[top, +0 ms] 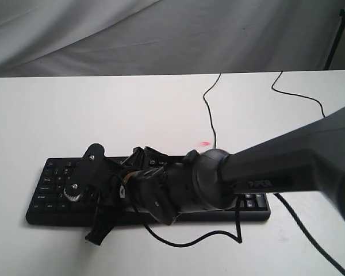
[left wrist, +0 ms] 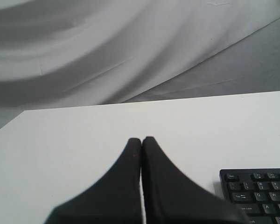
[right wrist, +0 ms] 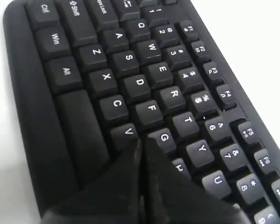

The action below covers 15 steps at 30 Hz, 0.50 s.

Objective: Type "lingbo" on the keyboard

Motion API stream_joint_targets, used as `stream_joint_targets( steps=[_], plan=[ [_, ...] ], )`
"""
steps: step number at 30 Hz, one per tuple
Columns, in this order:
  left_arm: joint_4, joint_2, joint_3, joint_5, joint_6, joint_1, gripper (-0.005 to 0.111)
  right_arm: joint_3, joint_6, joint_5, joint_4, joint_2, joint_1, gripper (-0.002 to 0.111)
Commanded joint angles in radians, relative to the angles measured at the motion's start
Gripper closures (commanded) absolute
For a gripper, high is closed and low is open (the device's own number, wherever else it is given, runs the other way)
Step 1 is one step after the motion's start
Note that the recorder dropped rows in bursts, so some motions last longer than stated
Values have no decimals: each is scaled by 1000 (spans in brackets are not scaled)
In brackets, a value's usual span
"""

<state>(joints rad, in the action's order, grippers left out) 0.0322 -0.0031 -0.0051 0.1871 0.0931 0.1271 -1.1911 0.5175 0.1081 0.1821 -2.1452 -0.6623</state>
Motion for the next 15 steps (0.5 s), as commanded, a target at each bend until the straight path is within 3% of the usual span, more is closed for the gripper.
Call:
stream_joint_targets(
  steps=[1, 7, 15],
  plan=[
    [-1, 3, 5, -4, -3, -4, 106, 17, -2, -5, 2, 65, 2, 108],
    [-1, 3, 5, -4, -3, -4, 106, 149, -2, 35, 2, 188, 86, 108],
    [-1, 3, 5, -4, -3, -4, 106, 176, -2, 39, -19, 197, 140, 108]
  ],
)
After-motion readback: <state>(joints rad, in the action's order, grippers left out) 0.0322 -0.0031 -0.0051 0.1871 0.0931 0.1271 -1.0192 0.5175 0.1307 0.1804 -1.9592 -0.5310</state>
